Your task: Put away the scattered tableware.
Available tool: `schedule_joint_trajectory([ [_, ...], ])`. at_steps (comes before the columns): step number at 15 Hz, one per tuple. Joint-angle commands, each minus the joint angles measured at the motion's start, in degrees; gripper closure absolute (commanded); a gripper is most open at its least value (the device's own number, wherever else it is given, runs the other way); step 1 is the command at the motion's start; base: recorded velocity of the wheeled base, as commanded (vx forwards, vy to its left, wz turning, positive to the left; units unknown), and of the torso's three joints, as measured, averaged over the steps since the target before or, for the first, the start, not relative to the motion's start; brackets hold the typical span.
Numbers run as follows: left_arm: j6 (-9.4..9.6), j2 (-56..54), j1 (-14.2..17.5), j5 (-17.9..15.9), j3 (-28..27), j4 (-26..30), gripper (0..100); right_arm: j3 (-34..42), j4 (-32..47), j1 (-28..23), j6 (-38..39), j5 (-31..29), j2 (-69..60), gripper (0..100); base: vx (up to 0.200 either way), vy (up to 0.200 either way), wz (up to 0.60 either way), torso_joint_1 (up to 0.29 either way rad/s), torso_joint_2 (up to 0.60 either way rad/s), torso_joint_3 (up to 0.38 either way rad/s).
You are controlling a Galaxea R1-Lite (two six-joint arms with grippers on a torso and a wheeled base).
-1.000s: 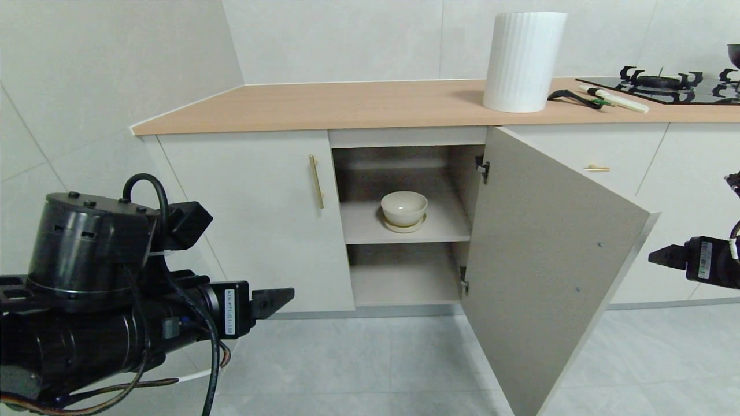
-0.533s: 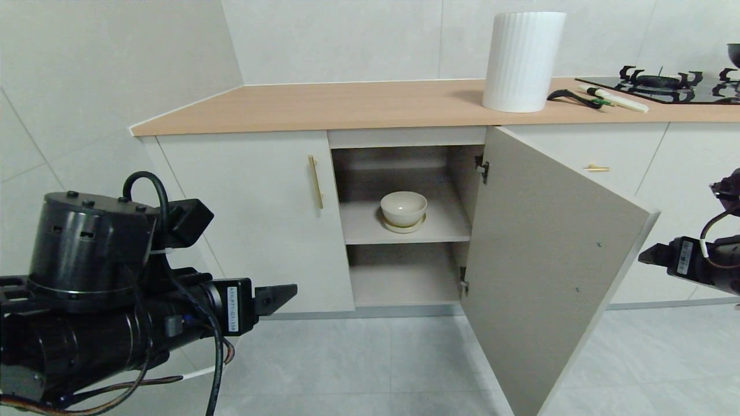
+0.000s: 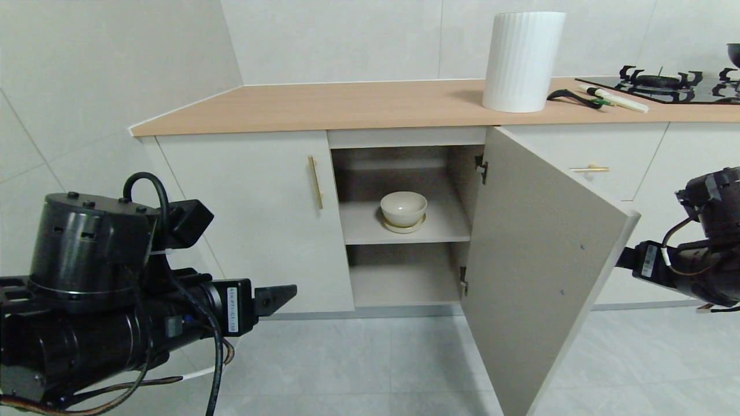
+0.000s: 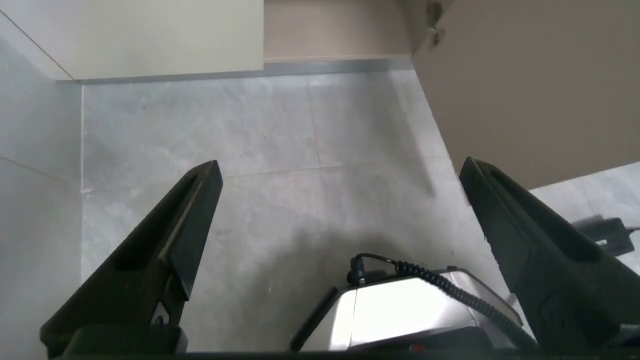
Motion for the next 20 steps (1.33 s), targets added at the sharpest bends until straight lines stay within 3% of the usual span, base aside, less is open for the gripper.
schedule_joint_trajectory([
  [1, -0.03, -0.01, 0.00, 0.03, 0.00, -0.01, 0, 0.45, -0.03, 2.81, 0.78, -0.02, 0.39, 0, 0.000, 0.000, 0.00, 0.000, 0.00, 0.000],
  [7, -0.03, -0.18, 0.00, 0.12, -0.26, -0.01, 0, -0.34, -0.38, 9.93, 1.22, 0.16, 2.94, 0, 0.000, 0.000, 0.00, 0.000, 0.00, 0.000],
  [14, -0.30, 1.57, 0.00, 0.03, 0.00, -0.01, 0, -14.93, 0.24, 20.74, -4.05, 4.55, 16.48, 0, 0.000, 0.000, 0.00, 0.000, 0.00, 0.000],
  [17, -0.30, 1.49, 0.00, 0.12, 0.09, -0.01, 0, -20.38, 0.06, 22.23, -5.64, 4.64, 21.66, 0, 0.000, 0.000, 0.00, 0.000, 0.00, 0.000],
  [20, -0.47, 1.40, 0.00, 0.12, 0.00, -0.10, 0, -19.86, -0.29, 21.97, -4.93, 5.78, 23.69, 0, 0.000, 0.000, 0.00, 0.000, 0.00, 0.000],
])
